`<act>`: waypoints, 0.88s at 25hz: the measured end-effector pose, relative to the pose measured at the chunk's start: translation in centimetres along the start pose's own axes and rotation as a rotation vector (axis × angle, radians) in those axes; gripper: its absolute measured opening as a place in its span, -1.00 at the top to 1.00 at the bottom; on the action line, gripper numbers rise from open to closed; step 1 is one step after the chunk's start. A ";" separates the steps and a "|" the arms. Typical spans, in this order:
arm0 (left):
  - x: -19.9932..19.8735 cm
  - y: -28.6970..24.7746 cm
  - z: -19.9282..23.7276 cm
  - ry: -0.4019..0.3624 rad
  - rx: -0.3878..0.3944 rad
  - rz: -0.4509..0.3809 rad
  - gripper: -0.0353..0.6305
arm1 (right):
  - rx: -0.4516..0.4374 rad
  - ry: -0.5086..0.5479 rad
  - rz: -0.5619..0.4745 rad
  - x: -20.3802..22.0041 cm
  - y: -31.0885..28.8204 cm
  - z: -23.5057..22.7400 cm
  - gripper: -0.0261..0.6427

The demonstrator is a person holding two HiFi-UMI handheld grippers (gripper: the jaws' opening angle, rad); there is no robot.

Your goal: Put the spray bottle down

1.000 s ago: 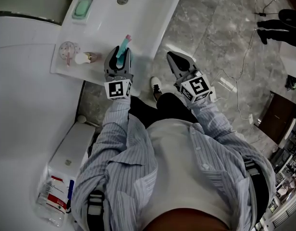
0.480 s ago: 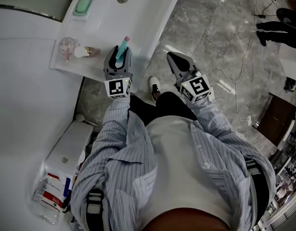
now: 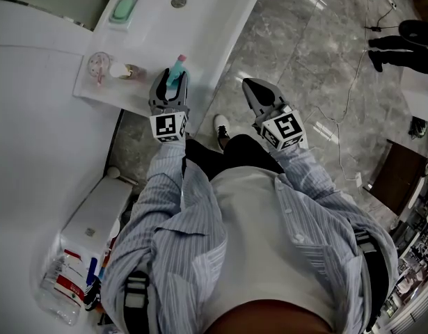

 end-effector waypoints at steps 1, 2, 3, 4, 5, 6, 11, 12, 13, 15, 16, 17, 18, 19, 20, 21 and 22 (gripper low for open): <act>0.0 0.2 0.0 0.000 -0.001 0.001 0.38 | 0.000 0.002 -0.001 0.0 0.1 0.1 0.88; 0.1 0.3 0.0 0.001 -0.004 0.004 0.38 | -0.001 0.004 -0.002 -0.1 0.2 0.2 0.88; 0.1 0.6 0.0 0.002 -0.008 0.007 0.38 | -0.003 0.007 -0.003 -0.2 0.4 0.3 0.88; 0.1 0.9 0.0 0.003 -0.013 0.009 0.38 | -0.006 0.009 -0.005 -0.3 0.5 0.4 0.88; 0.0 1.2 0.1 0.004 -0.021 0.010 0.38 | -0.009 0.012 -0.008 -0.5 0.6 0.5 0.88; 0.0 1.5 0.2 0.005 -0.029 0.011 0.38 | -0.012 0.014 -0.012 -0.6 0.7 0.6 0.88; -0.2 3.2 0.0 -0.008 -0.052 0.024 0.38 | -0.027 0.022 -0.030 -1.0 1.3 1.1 0.88; -0.1 3.6 -0.1 -0.012 -0.053 0.029 0.38 | -0.032 0.024 -0.034 -1.0 1.4 1.2 0.88; -0.1 4.1 -0.2 -0.017 -0.053 0.034 0.39 | -0.037 0.026 -0.037 -1.1 1.5 1.3 0.88; 0.0 4.9 -0.3 -0.024 -0.055 0.045 0.39 | -0.044 0.028 -0.044 -1.2 1.7 1.5 0.88; -0.1 5.2 -0.4 -0.026 -0.059 0.049 0.40 | -0.046 0.029 -0.047 -1.3 1.8 1.5 0.88; -0.2 5.6 -0.4 -0.025 -0.065 0.051 0.41 | -0.048 0.029 -0.049 -1.3 1.9 1.4 0.88; -0.4 6.0 -0.4 -0.024 -0.074 0.050 0.42 | -0.050 0.028 -0.051 -1.4 2.0 1.4 0.88; -0.7 6.5 -0.5 -0.022 -0.082 0.044 0.44 | -0.051 0.026 -0.053 -1.4 2.2 1.3 0.88; -1.2 6.9 -0.6 -0.024 -0.089 0.036 0.46 | -0.052 0.026 -0.056 -1.5 2.3 1.3 0.88; -1.8 7.4 -0.6 -0.027 -0.096 0.025 0.49 | -0.051 0.025 -0.059 -1.6 2.5 1.2 0.88; -2.6 7.7 -0.6 -0.033 -0.102 0.012 0.53 | -0.051 0.025 -0.064 -1.8 2.6 1.2 0.88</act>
Point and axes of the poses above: the fingertips, and each gripper's own axes: y backward along the fingers, z to its left, x out of its underside, the point moved 5 cm from there along y, backward along the fingers, and after that the axes turned 3 degrees about x, right-handed, at the moved point
